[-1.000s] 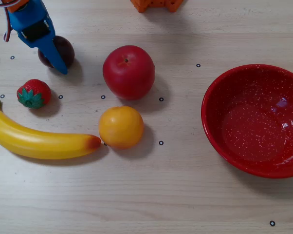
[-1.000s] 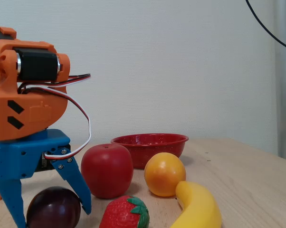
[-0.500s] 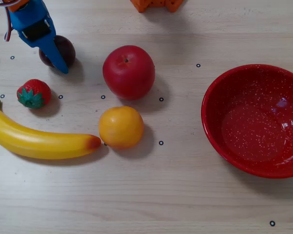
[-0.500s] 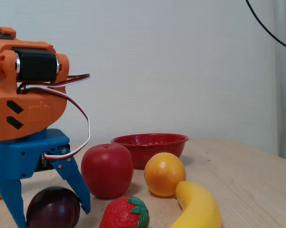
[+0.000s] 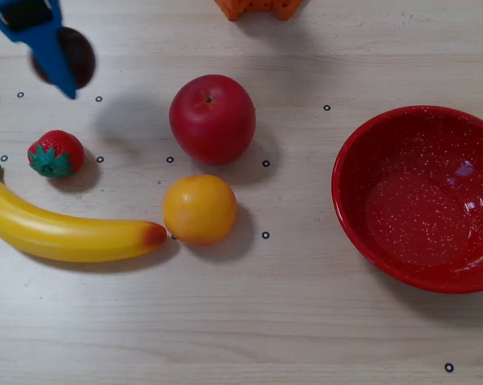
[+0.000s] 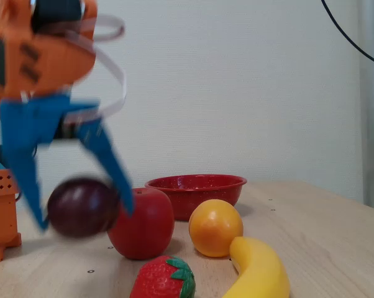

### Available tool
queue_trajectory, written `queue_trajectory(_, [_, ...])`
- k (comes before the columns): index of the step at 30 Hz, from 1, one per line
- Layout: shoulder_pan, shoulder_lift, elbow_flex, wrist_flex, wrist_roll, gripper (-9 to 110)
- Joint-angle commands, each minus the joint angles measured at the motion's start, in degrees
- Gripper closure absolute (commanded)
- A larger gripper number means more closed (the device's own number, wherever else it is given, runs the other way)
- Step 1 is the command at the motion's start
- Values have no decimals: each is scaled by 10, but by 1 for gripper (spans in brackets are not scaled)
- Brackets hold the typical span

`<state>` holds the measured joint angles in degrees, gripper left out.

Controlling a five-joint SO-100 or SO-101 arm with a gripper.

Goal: Put plum in the red bowl.

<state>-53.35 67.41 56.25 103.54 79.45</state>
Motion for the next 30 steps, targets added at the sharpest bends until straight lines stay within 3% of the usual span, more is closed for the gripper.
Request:
queue_trajectory(1, [46, 88, -62, 52, -41, 101])
queue_trajectory(9, [221, 178, -54, 17, -244, 101])
queue_trajectory(20, [587, 367, 35, -72, -610, 101])
queue_trajectory(25, [724, 414, 136, -179, -688, 101])
queue_trajectory(30, [780, 403, 236, -340, -714, 101])
